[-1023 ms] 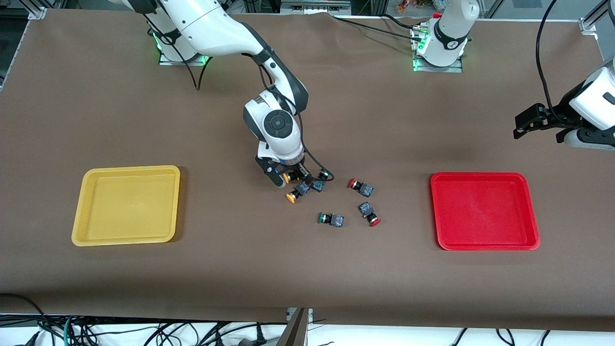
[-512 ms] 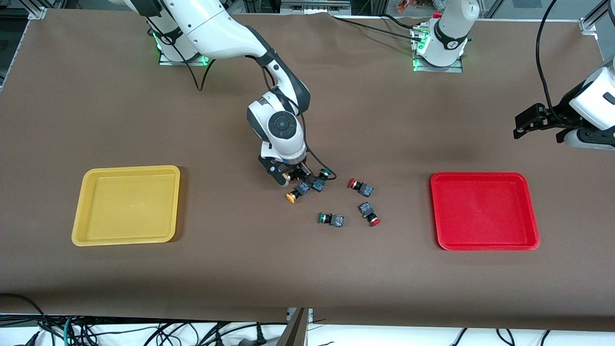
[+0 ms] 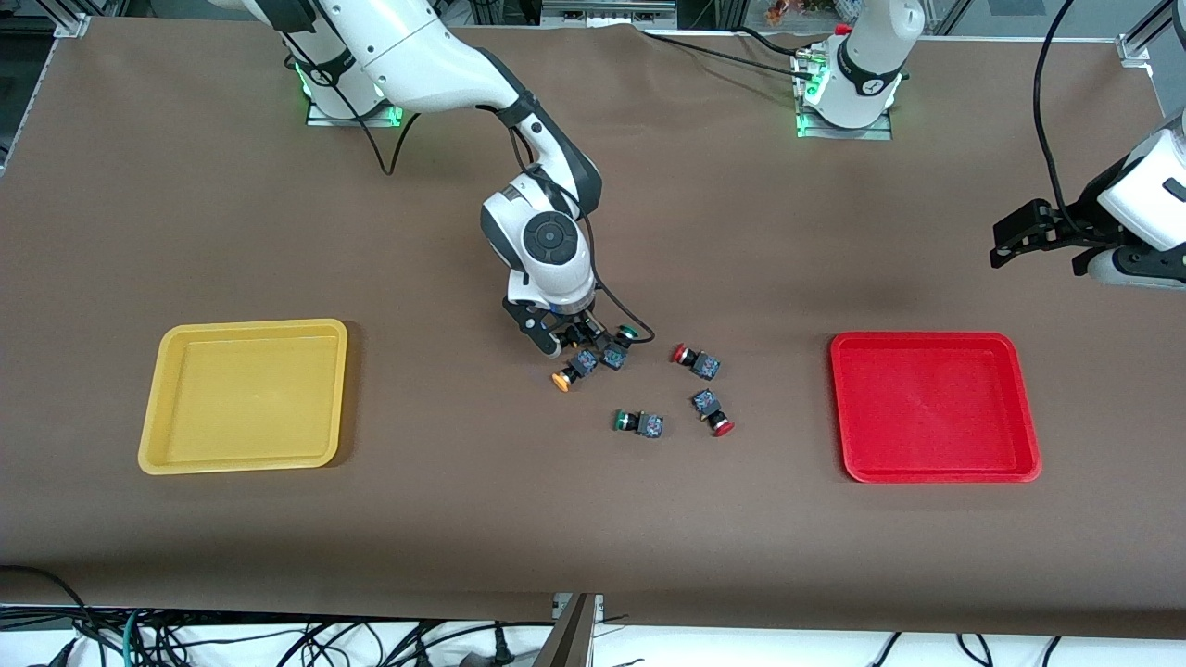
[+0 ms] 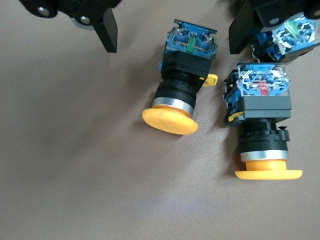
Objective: Place red and yellow buttons in trays
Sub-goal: 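Close the right gripper on a yellow-capped button, then carry the yellow button to the yellow tray while the left gripper reaches the red buttons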
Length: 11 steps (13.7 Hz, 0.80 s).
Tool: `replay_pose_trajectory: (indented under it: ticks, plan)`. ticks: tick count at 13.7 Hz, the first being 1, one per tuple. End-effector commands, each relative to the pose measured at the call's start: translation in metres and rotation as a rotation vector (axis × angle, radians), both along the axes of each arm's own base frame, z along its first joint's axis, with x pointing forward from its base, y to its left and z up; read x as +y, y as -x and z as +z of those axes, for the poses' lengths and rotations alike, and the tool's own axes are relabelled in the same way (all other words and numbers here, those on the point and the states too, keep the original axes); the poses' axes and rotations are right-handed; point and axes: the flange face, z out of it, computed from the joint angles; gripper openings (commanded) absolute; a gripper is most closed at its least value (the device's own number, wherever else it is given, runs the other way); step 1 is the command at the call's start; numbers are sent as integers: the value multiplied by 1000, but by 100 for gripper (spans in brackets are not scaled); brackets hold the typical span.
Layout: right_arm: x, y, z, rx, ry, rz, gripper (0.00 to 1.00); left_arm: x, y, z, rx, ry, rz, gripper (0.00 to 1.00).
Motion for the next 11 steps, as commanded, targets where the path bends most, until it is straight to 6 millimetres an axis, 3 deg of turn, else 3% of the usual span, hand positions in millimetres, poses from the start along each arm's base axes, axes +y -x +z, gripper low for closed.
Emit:
replay_pose_trajectory:
  ticks: [1, 3, 4, 7, 8, 9, 11]
  plan:
    - [1, -4, -1, -22, 14, 8, 98, 0, 4, 6, -1, -18, -13, 100]
    - [-2, -6, -1, -27, 22, 12, 91, -4, 3, 3, 3, -18, -21, 100]
    - [-2, -7, -1, -28, 21, 12, 81, -10, 3, 3, 5, -15, -28, 100]
    - [-2, -7, 0, -31, 21, 17, 35, -32, -3, -10, 19, 4, -55, 100]
    - [-2, -7, 1, -33, 22, 20, 24, -41, -5, -14, 25, 10, -44, 100]
    - [-1, -7, 4, -43, 28, 38, 18, -51, -6, -20, 35, 14, -23, 100]
    - [-6, -14, 14, -63, 33, 52, 15, -78, -12, -29, 18, 14, -18, 100]
